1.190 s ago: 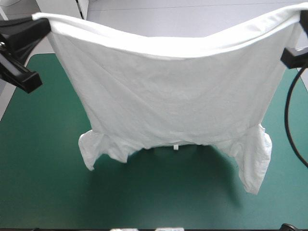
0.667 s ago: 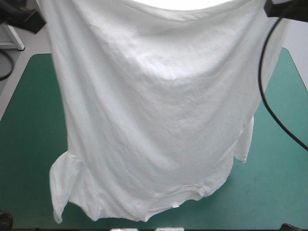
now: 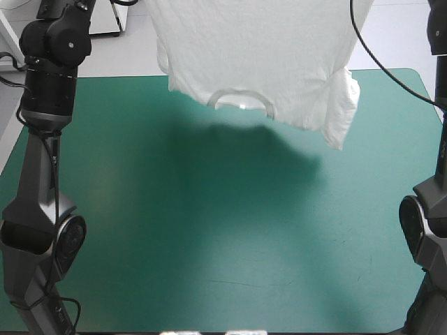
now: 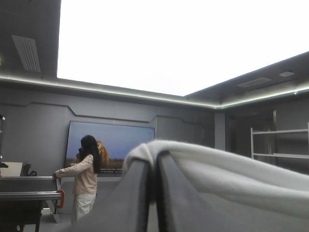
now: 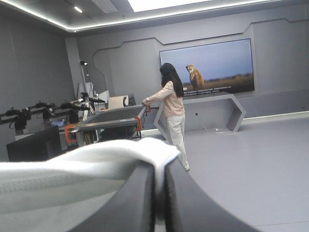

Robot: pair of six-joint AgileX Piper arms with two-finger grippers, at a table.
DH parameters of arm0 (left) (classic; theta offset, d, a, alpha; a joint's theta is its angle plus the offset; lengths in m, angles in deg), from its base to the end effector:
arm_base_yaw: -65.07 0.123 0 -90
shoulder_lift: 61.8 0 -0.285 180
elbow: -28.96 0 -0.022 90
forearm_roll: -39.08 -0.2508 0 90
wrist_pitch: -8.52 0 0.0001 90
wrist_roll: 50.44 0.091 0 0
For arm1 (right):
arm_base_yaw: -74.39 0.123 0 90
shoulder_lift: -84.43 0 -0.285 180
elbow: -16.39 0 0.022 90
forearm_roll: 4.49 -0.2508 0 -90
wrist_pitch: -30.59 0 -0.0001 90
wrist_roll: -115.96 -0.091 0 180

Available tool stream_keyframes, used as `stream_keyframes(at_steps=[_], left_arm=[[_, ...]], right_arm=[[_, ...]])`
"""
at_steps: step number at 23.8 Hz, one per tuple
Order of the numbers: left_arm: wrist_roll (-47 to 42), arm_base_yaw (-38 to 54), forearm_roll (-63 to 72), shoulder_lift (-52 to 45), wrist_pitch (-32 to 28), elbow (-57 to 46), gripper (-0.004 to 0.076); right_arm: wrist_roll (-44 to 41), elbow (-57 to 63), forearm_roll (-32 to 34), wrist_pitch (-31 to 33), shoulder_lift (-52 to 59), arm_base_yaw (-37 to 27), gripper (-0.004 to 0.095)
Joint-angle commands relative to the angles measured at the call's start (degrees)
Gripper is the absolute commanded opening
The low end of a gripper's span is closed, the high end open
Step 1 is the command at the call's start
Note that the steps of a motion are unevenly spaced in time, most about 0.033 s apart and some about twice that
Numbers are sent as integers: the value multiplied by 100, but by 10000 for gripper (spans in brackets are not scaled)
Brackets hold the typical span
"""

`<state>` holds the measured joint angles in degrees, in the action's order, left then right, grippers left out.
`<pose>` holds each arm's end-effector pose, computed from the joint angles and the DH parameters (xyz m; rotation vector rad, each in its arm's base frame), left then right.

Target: Fold the cloth

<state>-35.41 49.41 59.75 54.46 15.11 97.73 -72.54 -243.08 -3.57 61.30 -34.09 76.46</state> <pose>0.3547 -0.1033 0.6181 0.1209 0.9350 -0.3610 0.3622 0.0123 0.6134 0.0671 1.2169 0.1440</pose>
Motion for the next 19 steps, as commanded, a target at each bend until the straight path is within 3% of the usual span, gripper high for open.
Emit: stream_keyframes(at_steps=[1, 4, 5, 8, 9, 13, 17, 19], left_arm=[[-10, 104, 85, -7, -417, 554, -9], [-34, 322, 95, 202, 639, 641, -9], [-43, 402, 95, 266, 1238, 641, -9], [-191, 597, 98, 426, 2930, 629, -10], [-433, 675, 98, 505, 3821, 629, -10], [-452, 690, 54, 617, 5564, 629, -10], [-576, 690, 69, 767, 6743, 606, -10], [-906, 690, 149, 772, 6733, 427, -10]], right_arm=[[297, -259, -466, -660, 151, -259, -17], [626, -217, -843, 1, -82, -248, -18], [1008, -162, -1096, 657, -193, -248, -18], [1157, 135, -1260, 1776, -390, -248, -17], [1173, 374, -1368, 2185, -401, -248, -17], [1297, 935, -1624, 2660, -362, -248, -17], [1467, 1552, -1883, 3275, -241, -248, -17], [1493, 1848, -1922, 3496, -171, -248, -17]])
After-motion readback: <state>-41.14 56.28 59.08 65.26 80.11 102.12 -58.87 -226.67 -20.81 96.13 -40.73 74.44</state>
